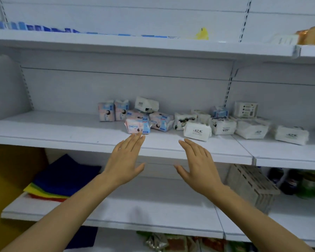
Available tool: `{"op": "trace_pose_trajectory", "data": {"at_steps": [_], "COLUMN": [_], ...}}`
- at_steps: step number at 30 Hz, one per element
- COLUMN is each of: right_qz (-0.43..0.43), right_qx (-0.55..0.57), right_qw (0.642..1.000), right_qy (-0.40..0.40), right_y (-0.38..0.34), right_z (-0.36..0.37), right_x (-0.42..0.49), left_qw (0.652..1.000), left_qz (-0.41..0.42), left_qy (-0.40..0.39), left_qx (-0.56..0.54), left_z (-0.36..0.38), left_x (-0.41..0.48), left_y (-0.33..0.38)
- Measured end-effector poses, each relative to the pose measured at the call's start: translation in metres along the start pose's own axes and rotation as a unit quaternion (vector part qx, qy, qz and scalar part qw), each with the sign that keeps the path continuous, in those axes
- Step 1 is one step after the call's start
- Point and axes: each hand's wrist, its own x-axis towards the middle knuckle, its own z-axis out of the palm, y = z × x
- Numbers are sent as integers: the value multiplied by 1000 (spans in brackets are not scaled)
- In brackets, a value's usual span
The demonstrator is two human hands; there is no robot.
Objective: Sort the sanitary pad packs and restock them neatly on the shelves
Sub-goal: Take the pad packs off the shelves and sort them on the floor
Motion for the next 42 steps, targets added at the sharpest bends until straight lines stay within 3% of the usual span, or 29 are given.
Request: {"op": "trace_pose_trajectory", "data": {"at_steps": [6, 11, 13, 17, 26, 30, 36, 38, 40, 42], "right_qz": [-7, 89, 125, 167, 110, 83, 23, 61, 106, 115], "right_qx": [59, 160, 198, 273, 374, 363, 300, 348, 435, 496], "right_qw": [998, 981, 970, 945, 920, 927, 953, 935, 894, 860], "right_qy": [-32, -56, -60, -71, -42, -49, -39, -37, -31, -31], "right_y": [-8, -3, 3, 14, 11, 17, 19, 21, 19, 10], "right_z": [51, 101, 121, 146, 175, 178, 173, 171, 162, 150], "right_x": [100, 170, 190, 215, 220, 217, 215, 211, 203, 193], "left_qw": [997, 986, 969, 900, 913, 905, 874, 845, 808, 808], "left_qz": [-67, -113, -151, -208, -199, -204, -278, -308, -334, -333], "left_qy": [0, -18, -15, -36, -45, -55, -28, 16, 95, 144], "left_qx": [-47, -123, -195, -381, -353, -368, -397, -437, -476, -464], "left_z": [39, 70, 88, 126, 148, 138, 117, 105, 87, 67], "left_x": [67, 127, 147, 166, 169, 164, 155, 146, 133, 117], "left_y": [-76, -125, -137, -153, -159, -152, -131, -113, -90, -70]}}
